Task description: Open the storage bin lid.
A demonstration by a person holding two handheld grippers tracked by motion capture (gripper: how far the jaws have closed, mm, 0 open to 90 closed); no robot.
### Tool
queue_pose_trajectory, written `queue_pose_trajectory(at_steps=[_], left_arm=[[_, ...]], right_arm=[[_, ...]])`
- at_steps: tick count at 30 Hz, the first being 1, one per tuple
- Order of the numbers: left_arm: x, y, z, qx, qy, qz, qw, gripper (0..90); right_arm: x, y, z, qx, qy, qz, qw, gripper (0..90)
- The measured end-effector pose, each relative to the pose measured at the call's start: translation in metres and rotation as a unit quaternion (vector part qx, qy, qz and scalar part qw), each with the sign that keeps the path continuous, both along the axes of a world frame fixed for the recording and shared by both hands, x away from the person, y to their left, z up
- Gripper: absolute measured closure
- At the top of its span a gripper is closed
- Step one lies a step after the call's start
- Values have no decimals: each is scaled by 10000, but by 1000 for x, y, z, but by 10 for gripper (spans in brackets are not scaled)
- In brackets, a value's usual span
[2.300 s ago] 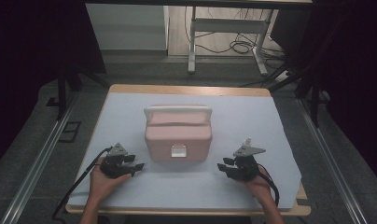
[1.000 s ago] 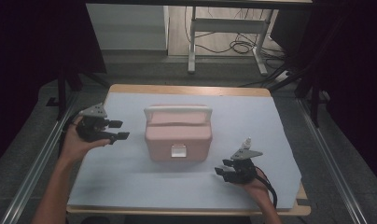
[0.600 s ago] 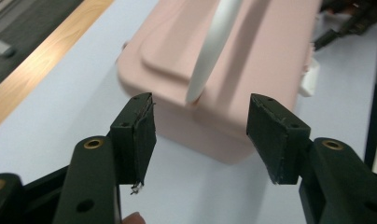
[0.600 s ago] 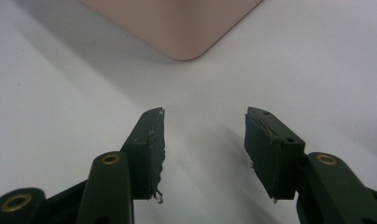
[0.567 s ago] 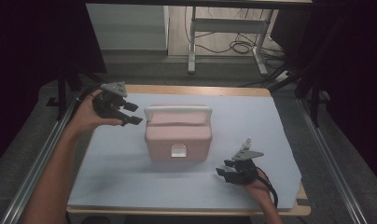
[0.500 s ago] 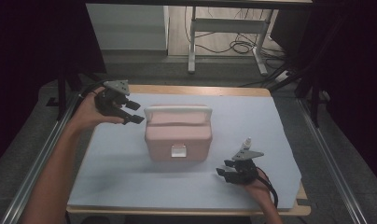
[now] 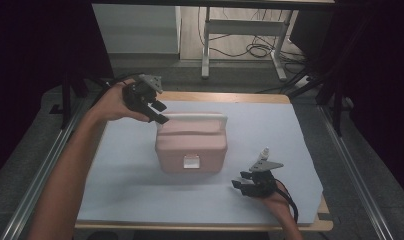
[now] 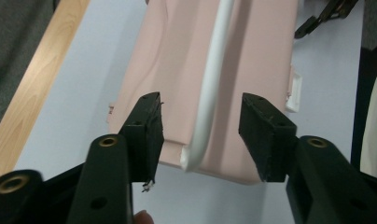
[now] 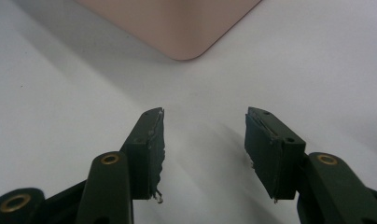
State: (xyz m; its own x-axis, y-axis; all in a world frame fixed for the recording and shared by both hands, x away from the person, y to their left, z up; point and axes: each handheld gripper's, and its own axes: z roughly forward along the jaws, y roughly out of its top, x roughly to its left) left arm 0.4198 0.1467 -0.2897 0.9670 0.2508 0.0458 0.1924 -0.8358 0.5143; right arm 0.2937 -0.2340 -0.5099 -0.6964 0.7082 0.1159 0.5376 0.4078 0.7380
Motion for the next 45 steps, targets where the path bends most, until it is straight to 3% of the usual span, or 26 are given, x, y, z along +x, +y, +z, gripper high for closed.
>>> queue_pose_trajectory(at_steps=[8,13,20,25,31,36,40,45], left_arm=[[7,-21,-14,333,210,-272,9989,628],[7,-22,-15,321,195,-380,9986,784],[13,-16,-8,156,225,-510,9983,797],[20,-15,-3,76,252,-577,9980,799],[27,-11,0,-29,253,-592,9979,794],[29,-11,2,-34,277,-608,9978,794],[29,-11,2,-34,289,-615,9977,794],[29,-12,2,-13,308,-619,9976,796]], right_arm=[[0,-2,2,36,-34,-35,10000,475],[-1,-2,3,53,-68,-62,9999,475],[-1,0,8,99,-154,-100,9998,487],[-4,4,25,176,-390,-57,9991,548],[-11,11,58,515,-951,-98,9941,731],[-9,23,79,855,-1246,-68,9885,878],[0,34,87,895,-1247,-104,9881,897],[8,46,85,955,-1204,-138,9880,898]])
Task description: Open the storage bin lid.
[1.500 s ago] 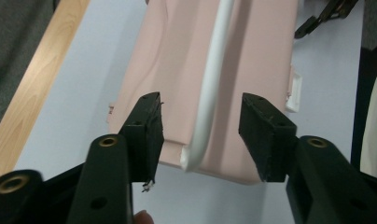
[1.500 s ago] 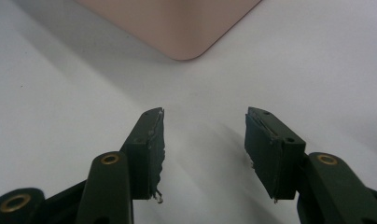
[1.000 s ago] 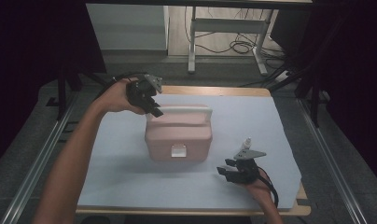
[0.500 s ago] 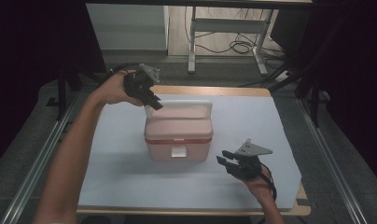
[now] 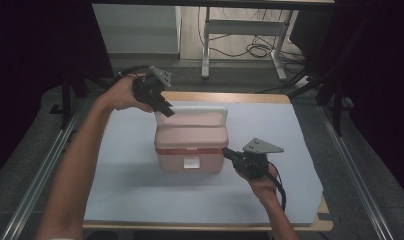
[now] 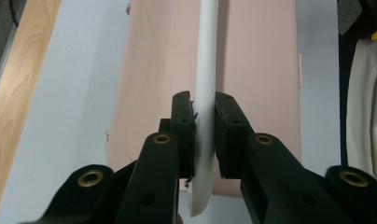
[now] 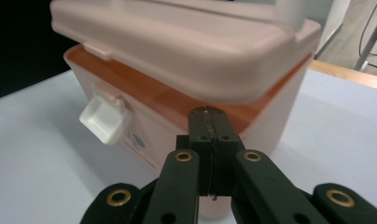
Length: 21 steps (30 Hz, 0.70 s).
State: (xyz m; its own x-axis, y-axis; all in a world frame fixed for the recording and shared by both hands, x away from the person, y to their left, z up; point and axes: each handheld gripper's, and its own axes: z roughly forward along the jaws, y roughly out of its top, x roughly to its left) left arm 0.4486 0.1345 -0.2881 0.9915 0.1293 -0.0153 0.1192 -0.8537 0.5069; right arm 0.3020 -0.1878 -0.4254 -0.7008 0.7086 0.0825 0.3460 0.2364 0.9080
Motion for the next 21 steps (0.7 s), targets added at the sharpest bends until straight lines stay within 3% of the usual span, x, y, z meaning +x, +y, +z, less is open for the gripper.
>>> queue_pose_trajectory(at_steps=[8,21], left_arm=[[0,1,0,-34,-2,2,10000,796],[-2,1,1,-78,-135,102,9998,757]], right_arm=[[2,10,-1,66,-92,-69,9999,898],[1,14,-2,-41,-347,-171,9992,897]])
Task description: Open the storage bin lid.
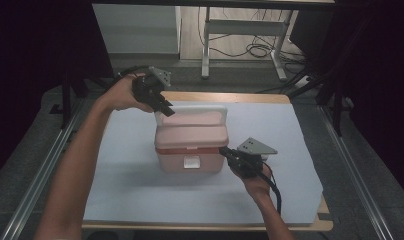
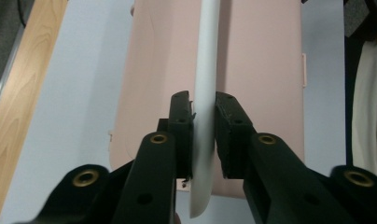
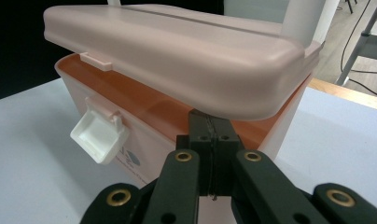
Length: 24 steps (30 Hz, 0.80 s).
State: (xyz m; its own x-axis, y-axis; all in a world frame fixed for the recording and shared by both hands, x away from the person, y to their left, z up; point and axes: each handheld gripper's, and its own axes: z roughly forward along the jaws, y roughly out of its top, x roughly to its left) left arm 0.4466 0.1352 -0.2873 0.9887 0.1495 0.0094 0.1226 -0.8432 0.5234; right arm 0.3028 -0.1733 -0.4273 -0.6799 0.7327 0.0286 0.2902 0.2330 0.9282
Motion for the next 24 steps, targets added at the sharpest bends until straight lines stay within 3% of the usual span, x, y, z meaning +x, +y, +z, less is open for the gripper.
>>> queue_pose_trajectory(at_steps=[2,3,6,11,16,24], left_arm=[[-3,0,3,-57,-171,49,9998,695],[-6,0,6,-87,-394,182,9990,628],[-12,4,13,-151,-630,416,9970,501],[-26,22,23,-334,-866,731,9930,437],[-39,42,21,-446,-825,976,9908,432],[-57,67,-1,-687,-634,1143,9890,438]], right_arm=[[0,0,0,-18,-2,-1,10000,898],[0,0,0,-17,-2,-2,10000,898],[0,-1,-1,8,15,-11,10000,897],[-1,-3,-2,10,33,-1,10000,897],[-1,-2,-2,10,47,4,10000,897],[-1,-2,0,-7,56,-2,10000,897]])
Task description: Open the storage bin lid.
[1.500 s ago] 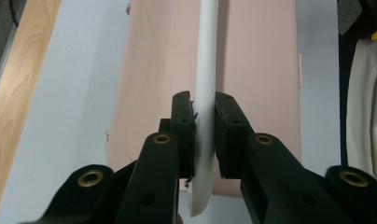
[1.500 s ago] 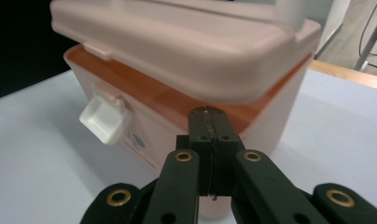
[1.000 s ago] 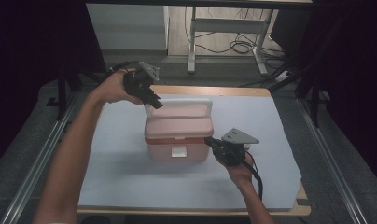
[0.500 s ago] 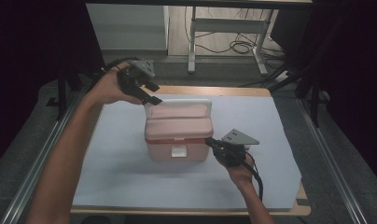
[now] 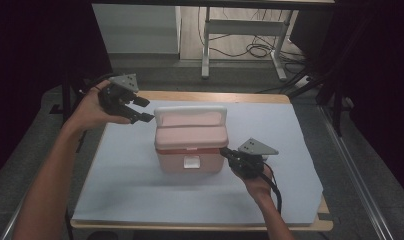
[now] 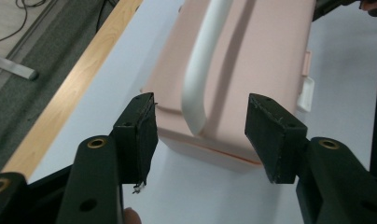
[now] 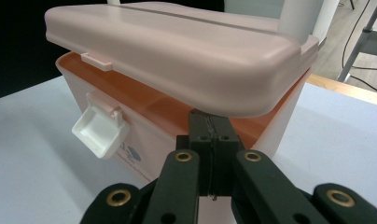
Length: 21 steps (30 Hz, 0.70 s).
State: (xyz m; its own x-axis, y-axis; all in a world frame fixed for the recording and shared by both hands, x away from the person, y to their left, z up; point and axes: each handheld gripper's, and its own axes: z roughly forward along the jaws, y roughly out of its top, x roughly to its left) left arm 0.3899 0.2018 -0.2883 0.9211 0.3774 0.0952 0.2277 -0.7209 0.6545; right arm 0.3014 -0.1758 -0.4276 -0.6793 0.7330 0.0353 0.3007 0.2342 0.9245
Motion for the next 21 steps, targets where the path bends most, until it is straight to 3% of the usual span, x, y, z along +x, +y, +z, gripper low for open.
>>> queue_pose_trajectory(at_steps=[5,7,15,20,21], left_arm=[[-14,8,-20,-23,113,43,9999,454],[-19,11,-28,8,204,47,9998,502],[-39,18,-64,-129,225,289,9992,587],[-43,21,-89,-42,339,378,9987,599],[-44,20,-94,-131,395,434,9982,599]], right_arm=[[0,0,1,-13,13,-7,10000,897],[0,0,1,-14,27,-9,10000,897],[-1,0,2,-39,16,-18,10000,897],[-1,0,3,-35,10,-26,10000,897],[-2,0,3,-35,10,-25,10000,897]])
